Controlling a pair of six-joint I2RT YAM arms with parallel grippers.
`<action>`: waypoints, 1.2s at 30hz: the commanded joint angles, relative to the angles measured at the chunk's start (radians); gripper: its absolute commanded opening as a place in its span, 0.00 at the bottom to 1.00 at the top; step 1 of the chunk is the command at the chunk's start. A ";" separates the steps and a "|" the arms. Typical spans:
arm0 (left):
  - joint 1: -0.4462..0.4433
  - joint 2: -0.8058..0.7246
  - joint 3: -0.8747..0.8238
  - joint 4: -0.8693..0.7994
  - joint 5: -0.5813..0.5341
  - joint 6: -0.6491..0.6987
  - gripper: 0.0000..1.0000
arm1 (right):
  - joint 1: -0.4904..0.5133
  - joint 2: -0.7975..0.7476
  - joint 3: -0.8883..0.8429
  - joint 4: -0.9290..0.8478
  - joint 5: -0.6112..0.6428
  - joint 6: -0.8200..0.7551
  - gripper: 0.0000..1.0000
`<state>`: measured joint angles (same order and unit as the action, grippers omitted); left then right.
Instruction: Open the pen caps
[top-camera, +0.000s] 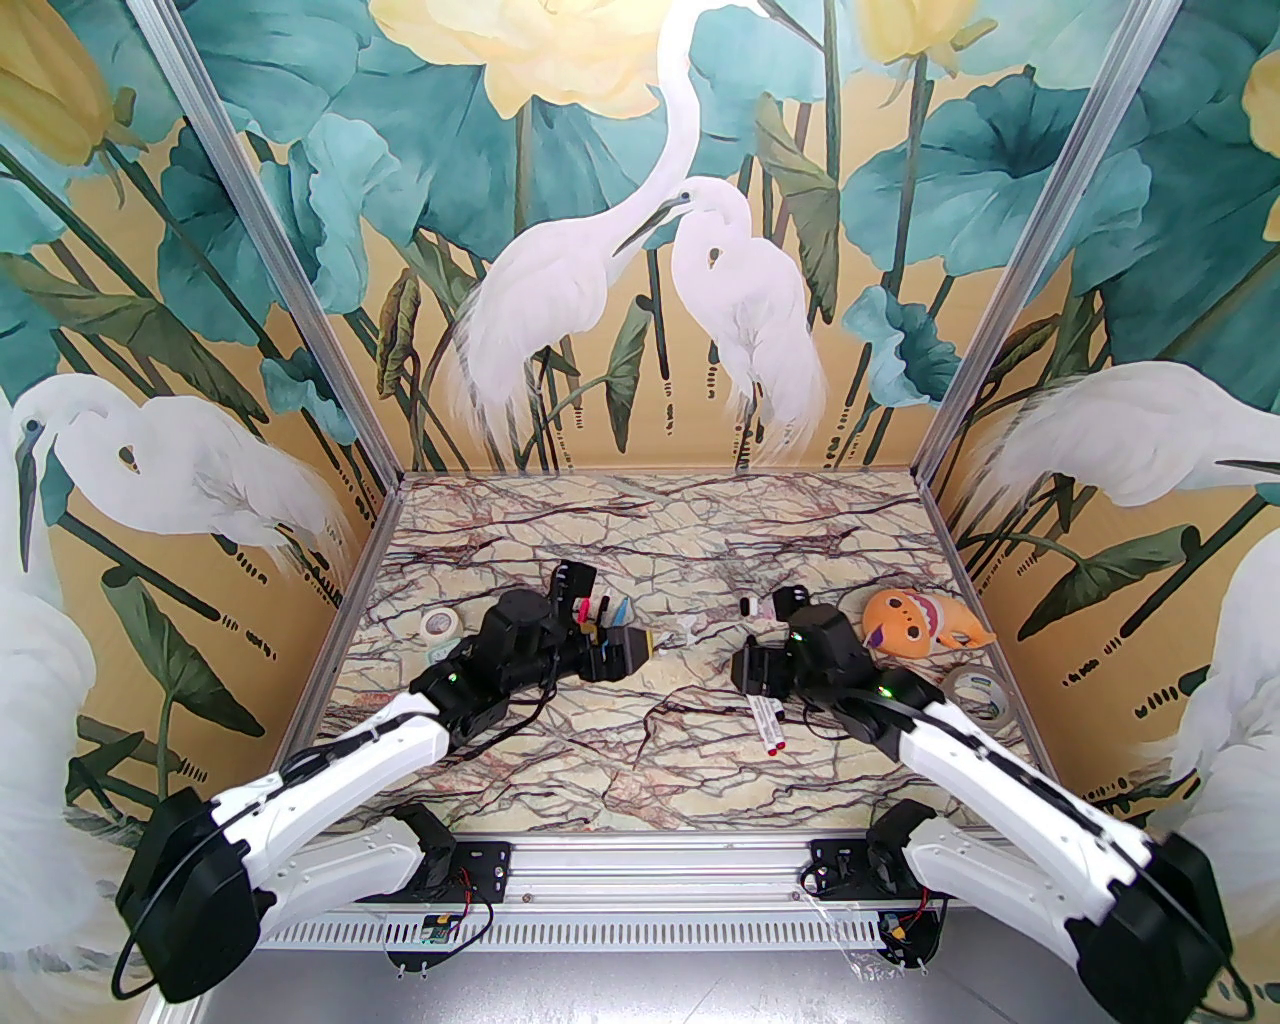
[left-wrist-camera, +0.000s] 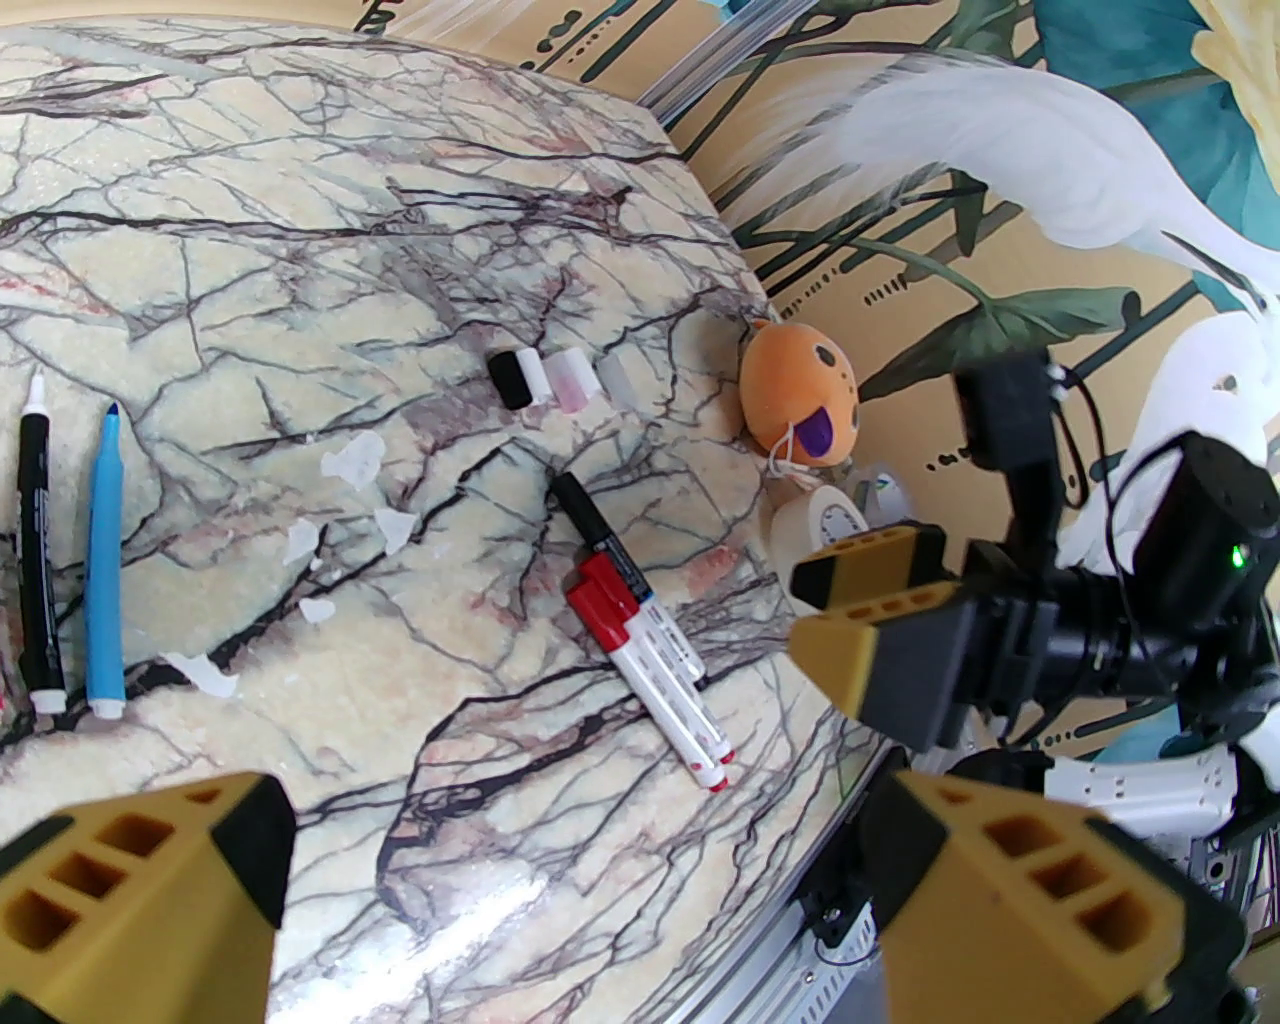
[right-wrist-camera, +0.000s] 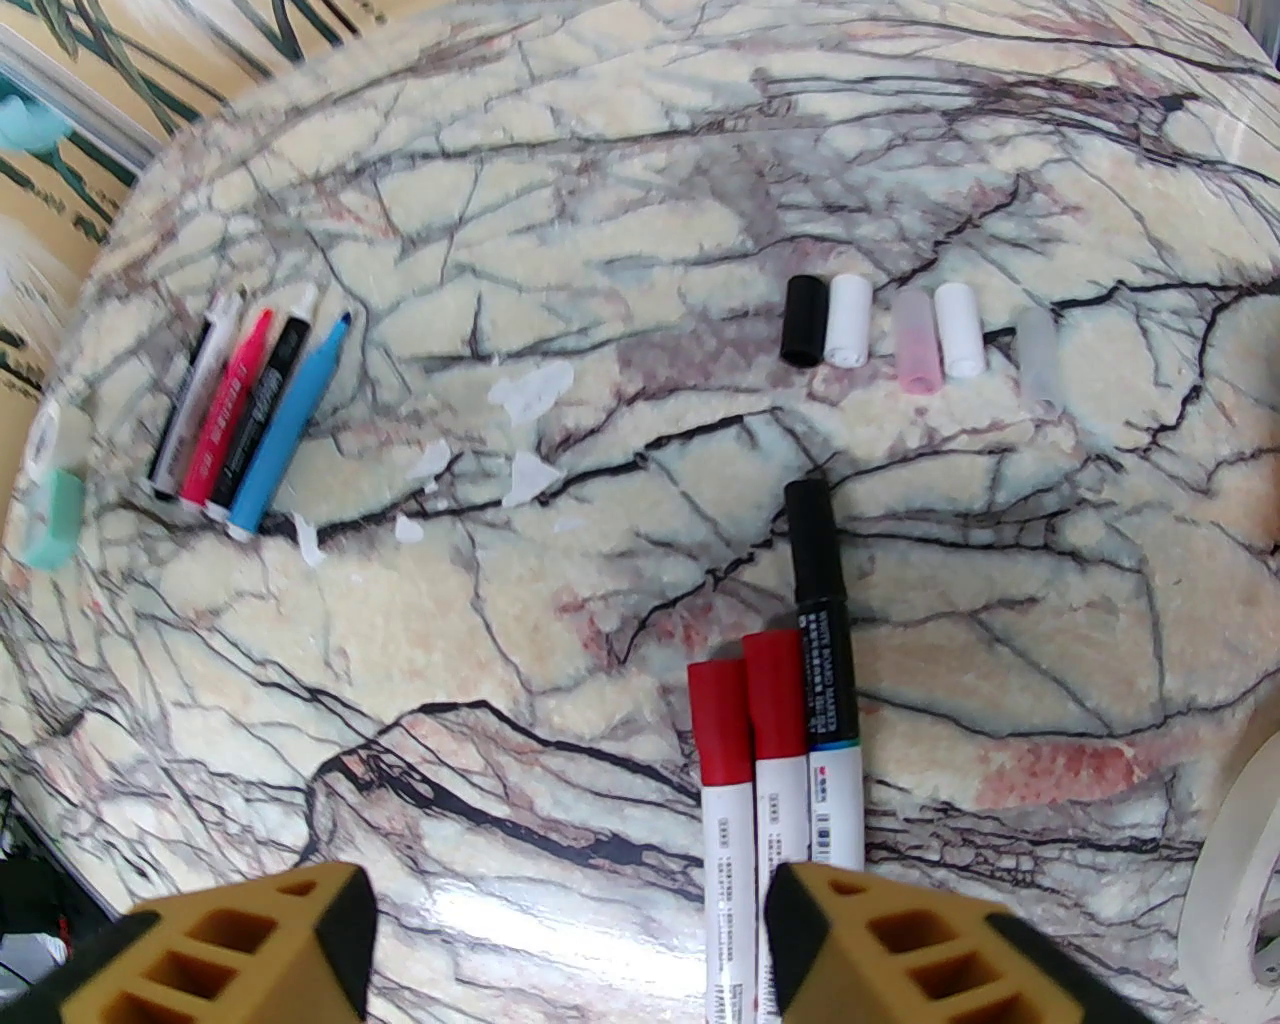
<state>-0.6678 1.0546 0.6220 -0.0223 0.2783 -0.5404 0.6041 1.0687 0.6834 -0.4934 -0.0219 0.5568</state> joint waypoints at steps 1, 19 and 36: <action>-0.004 -0.033 -0.042 0.041 0.012 -0.028 0.99 | 0.043 0.103 0.068 -0.064 0.082 -0.008 0.61; -0.004 -0.059 -0.123 0.142 0.045 -0.092 0.99 | 0.063 0.366 0.108 -0.098 0.137 -0.012 0.33; -0.004 -0.040 -0.128 0.151 0.055 -0.095 0.99 | 0.104 0.504 0.142 -0.076 0.167 -0.012 0.30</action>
<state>-0.6678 1.0096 0.5034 0.1070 0.3111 -0.6292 0.6907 1.5490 0.7952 -0.5869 0.1234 0.5495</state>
